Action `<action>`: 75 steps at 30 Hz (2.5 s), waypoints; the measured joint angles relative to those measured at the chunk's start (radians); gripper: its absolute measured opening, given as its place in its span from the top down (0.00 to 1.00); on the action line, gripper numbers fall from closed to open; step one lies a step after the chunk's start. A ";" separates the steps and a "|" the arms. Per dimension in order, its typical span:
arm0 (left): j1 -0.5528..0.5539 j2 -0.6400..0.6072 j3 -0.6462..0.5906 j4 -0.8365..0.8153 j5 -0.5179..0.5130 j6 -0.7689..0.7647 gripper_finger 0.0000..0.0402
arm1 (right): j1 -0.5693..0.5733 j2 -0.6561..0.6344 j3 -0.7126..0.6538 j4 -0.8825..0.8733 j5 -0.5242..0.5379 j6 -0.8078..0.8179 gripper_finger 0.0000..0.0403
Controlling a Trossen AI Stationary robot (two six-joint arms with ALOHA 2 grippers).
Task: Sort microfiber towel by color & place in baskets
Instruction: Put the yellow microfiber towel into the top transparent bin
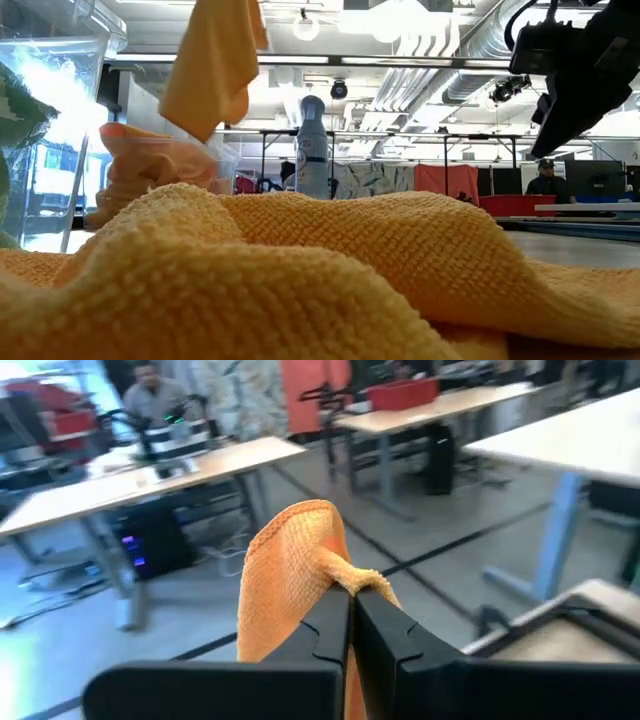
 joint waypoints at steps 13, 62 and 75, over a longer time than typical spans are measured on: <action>0.231 -0.119 0.000 -0.057 -0.017 0.121 1.00 | 0.000 0.000 0.000 -0.016 0.066 0.034 1.00; 0.840 0.187 -0.578 -0.309 0.910 -0.439 1.00 | 0.000 -0.001 0.000 -0.015 0.135 0.098 1.00; 0.972 0.168 -0.812 -0.030 1.152 -0.412 1.00 | 0.000 -0.001 0.000 -0.016 0.166 0.126 1.00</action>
